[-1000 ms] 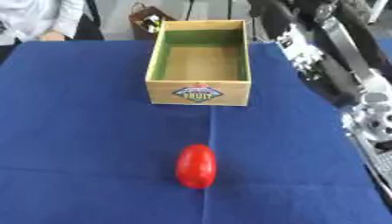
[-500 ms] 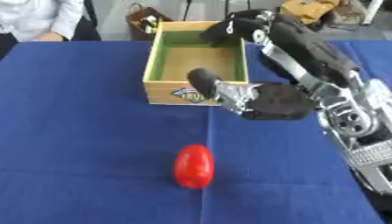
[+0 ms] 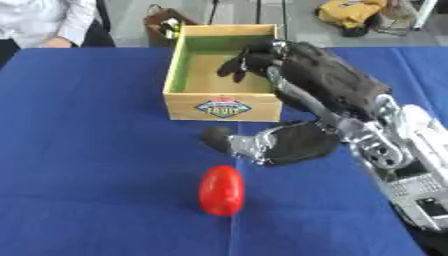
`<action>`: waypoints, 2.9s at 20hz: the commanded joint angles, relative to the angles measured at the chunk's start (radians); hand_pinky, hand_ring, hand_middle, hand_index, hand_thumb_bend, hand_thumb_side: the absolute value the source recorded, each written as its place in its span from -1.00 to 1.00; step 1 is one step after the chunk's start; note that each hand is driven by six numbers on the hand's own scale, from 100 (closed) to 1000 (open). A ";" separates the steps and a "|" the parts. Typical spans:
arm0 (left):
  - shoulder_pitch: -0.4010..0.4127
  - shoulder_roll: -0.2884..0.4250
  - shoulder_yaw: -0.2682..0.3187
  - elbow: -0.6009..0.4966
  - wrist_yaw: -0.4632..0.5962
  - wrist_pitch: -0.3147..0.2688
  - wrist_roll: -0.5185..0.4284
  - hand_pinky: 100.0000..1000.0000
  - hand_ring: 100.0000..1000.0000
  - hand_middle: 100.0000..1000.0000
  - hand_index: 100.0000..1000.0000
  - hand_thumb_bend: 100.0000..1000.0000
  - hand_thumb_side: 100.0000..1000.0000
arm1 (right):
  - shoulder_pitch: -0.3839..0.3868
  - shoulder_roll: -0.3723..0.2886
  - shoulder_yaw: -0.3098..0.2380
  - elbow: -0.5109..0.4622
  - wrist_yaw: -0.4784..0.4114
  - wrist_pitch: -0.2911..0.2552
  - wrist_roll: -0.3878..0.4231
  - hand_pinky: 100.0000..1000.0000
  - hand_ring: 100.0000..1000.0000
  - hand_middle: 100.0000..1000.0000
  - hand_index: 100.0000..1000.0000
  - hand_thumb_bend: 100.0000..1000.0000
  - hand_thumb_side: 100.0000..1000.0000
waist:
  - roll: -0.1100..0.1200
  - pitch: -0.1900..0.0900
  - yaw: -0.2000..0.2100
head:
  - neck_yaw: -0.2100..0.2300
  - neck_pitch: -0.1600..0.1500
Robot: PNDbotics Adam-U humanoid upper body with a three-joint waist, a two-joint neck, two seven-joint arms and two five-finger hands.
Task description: Pick up objects on the table and place them in the box.
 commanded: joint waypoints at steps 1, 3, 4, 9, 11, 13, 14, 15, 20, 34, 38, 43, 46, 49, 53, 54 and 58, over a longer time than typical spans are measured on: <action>-0.008 0.027 -0.003 -0.018 0.003 0.001 -0.001 -0.48 -0.43 -0.16 0.51 -0.42 0.25 | -0.006 -0.017 0.012 -0.020 0.037 -0.015 0.057 0.62 0.70 0.26 0.71 -0.08 1.00 | -0.001 -0.019 0.000 | -0.003 -0.012; -0.009 0.028 -0.004 -0.018 0.004 0.001 -0.001 -0.48 -0.43 -0.16 0.51 -0.42 0.25 | -0.003 -0.015 0.021 -0.020 0.049 -0.020 0.087 0.64 0.73 0.27 0.73 -0.11 1.00 | -0.002 -0.020 0.000 | -0.004 -0.013; -0.009 0.028 -0.004 -0.018 0.005 0.001 -0.002 -0.48 -0.43 -0.16 0.51 -0.42 0.25 | 0.000 -0.013 0.028 -0.020 0.050 -0.021 0.102 0.65 0.74 0.27 0.73 -0.10 1.00 | -0.002 -0.020 0.000 | -0.005 -0.014; -0.011 0.028 -0.005 -0.018 0.007 0.002 -0.003 -0.48 -0.43 -0.16 0.51 -0.42 0.25 | 0.016 0.001 0.054 -0.009 0.022 -0.005 0.173 0.79 0.86 0.30 0.80 0.06 0.78 | -0.002 -0.019 0.001 | -0.008 -0.016; -0.012 0.028 -0.005 -0.018 0.007 0.003 -0.003 -0.48 -0.43 -0.16 0.51 -0.42 0.24 | 0.024 0.005 0.058 -0.004 0.011 0.013 0.197 0.82 0.89 0.29 0.81 0.12 0.63 | -0.003 -0.018 0.002 | -0.009 -0.017; -0.013 0.027 -0.005 -0.018 0.007 0.003 -0.004 -0.48 -0.43 -0.16 0.51 -0.42 0.24 | 0.030 0.013 0.061 0.000 -0.003 0.035 0.222 0.84 0.90 0.28 0.81 0.16 0.55 | -0.004 -0.017 0.002 | -0.009 -0.017; -0.013 0.027 -0.005 -0.018 0.007 0.004 -0.004 -0.48 -0.43 -0.16 0.51 -0.42 0.24 | 0.033 0.016 0.061 0.002 -0.008 0.049 0.234 0.85 0.91 0.28 0.80 0.17 0.52 | -0.004 -0.017 0.002 | -0.010 -0.017; -0.014 0.027 -0.005 -0.018 0.007 0.004 -0.004 -0.48 -0.43 -0.16 0.51 -0.42 0.24 | 0.036 0.018 0.060 0.004 -0.009 0.064 0.245 0.86 0.91 0.29 0.80 0.18 0.48 | -0.004 -0.016 0.001 | -0.011 -0.018; -0.015 0.025 -0.004 -0.018 0.006 0.005 -0.005 -0.48 -0.43 -0.16 0.51 -0.42 0.24 | 0.053 0.031 0.062 0.017 0.013 0.127 0.275 0.87 0.92 0.32 0.81 0.18 0.45 | -0.005 -0.014 0.001 | -0.013 -0.020; -0.016 0.018 -0.006 -0.018 0.002 0.006 -0.012 -0.49 -0.44 -0.16 0.50 -0.41 0.24 | 0.072 0.061 0.101 0.100 0.127 0.146 0.234 0.85 0.95 0.44 0.83 0.17 0.42 | -0.005 -0.005 0.008 | -0.021 -0.028; -0.016 0.016 -0.006 -0.018 0.001 0.006 -0.014 -0.49 -0.44 -0.16 0.50 -0.41 0.24 | 0.078 0.069 0.119 0.133 0.139 0.137 0.238 0.86 0.95 0.43 0.81 0.17 0.38 | -0.004 -0.002 0.012 | -0.023 -0.028; -0.016 0.016 -0.007 -0.018 0.001 0.006 -0.017 -0.49 -0.44 -0.17 0.50 -0.41 0.24 | 0.061 0.073 0.126 0.155 0.180 0.119 0.225 0.81 0.92 0.43 0.78 0.11 0.36 | -0.005 0.000 0.011 | -0.023 -0.028; -0.017 0.015 -0.006 -0.018 0.000 0.008 -0.017 -0.49 -0.44 -0.17 0.50 -0.41 0.23 | 0.050 0.074 0.126 0.171 0.210 0.110 0.215 0.78 0.90 0.44 0.78 0.04 0.38 | -0.007 0.001 0.011 | -0.023 -0.030; -0.018 0.013 -0.007 -0.018 -0.002 0.008 -0.018 -0.49 -0.44 -0.17 0.50 -0.41 0.23 | 0.050 0.077 0.127 0.188 0.232 0.102 0.208 0.78 0.90 0.43 0.77 0.02 0.36 | -0.007 0.003 0.011 | -0.022 -0.032; -0.018 0.012 -0.007 -0.018 -0.003 0.008 -0.020 -0.49 -0.44 -0.17 0.50 -0.41 0.23 | 0.049 0.082 0.128 0.210 0.246 0.100 0.202 0.77 0.89 0.42 0.76 -0.05 0.36 | -0.008 0.005 0.012 | -0.023 -0.033; -0.018 0.012 -0.007 -0.018 -0.003 0.008 -0.020 -0.49 -0.44 -0.17 0.50 -0.41 0.23 | 0.049 0.083 0.129 0.215 0.247 0.100 0.202 0.77 0.89 0.42 0.76 -0.06 0.35 | -0.008 0.005 0.013 | -0.023 -0.034; -0.018 0.011 -0.007 -0.018 -0.003 0.007 -0.020 -0.49 -0.44 -0.17 0.50 -0.40 0.23 | 0.050 0.083 0.135 0.232 0.245 0.096 0.212 0.77 0.89 0.39 0.73 -0.09 0.28 | -0.007 0.007 0.015 | -0.025 -0.032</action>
